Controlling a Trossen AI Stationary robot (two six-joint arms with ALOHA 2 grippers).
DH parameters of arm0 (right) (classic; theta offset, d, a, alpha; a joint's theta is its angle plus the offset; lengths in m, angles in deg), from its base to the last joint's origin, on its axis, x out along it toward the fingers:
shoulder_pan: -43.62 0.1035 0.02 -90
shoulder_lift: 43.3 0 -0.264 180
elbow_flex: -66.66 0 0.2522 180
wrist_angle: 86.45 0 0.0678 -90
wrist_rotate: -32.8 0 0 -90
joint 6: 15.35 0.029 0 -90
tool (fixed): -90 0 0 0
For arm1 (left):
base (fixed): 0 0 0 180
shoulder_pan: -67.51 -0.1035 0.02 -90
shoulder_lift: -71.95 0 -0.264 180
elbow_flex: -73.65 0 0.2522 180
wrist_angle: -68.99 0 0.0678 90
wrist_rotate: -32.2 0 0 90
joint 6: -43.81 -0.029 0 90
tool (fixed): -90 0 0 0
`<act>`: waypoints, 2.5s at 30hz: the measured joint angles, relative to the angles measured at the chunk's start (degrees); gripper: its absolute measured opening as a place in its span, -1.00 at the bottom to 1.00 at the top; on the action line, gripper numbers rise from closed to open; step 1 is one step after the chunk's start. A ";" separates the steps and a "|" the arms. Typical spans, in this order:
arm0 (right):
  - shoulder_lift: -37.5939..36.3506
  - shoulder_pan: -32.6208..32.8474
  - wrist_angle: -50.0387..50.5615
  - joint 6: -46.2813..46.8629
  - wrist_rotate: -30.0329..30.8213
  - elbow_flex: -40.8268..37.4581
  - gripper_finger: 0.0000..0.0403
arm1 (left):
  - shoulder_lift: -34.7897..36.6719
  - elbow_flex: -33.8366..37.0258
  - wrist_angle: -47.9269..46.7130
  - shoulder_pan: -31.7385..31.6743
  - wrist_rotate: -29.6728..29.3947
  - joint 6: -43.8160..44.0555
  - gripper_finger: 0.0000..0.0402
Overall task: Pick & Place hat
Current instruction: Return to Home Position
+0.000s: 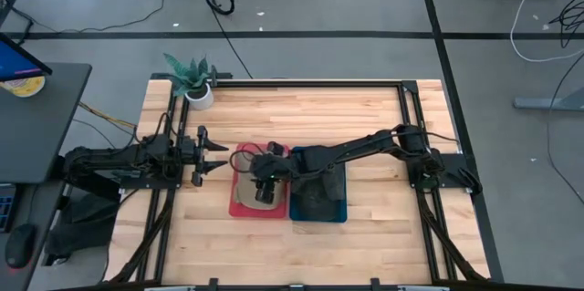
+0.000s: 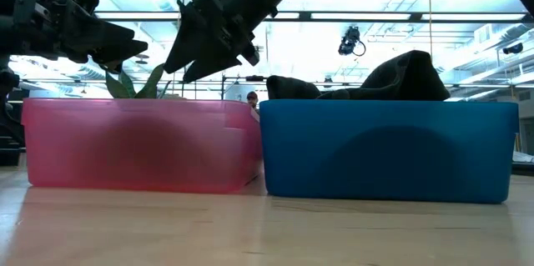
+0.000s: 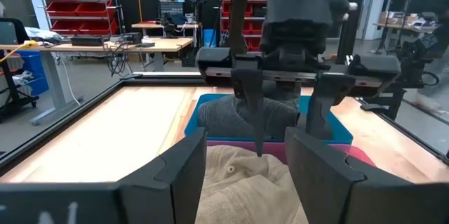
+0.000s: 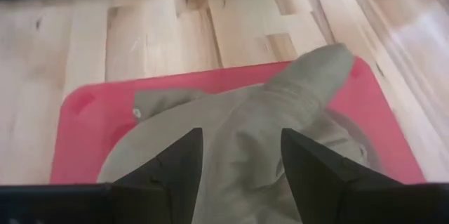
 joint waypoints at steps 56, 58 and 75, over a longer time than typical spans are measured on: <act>-80.24 -1.55 -61.76 -7.38 -10.39 -92.00 -0.02 | 0.00 0.00 -0.01 0.00 0.00 0.00 -0.02; -82.62 -1.57 -62.03 -7.45 -9.70 -93.81 -0.02 | 0.00 0.00 -0.01 0.00 -0.02 0.00 -0.02; -100.36 -1.55 -56.95 -7.04 -12.11 -101.39 -0.02 | 0.00 0.00 -0.01 0.02 0.00 0.00 -0.02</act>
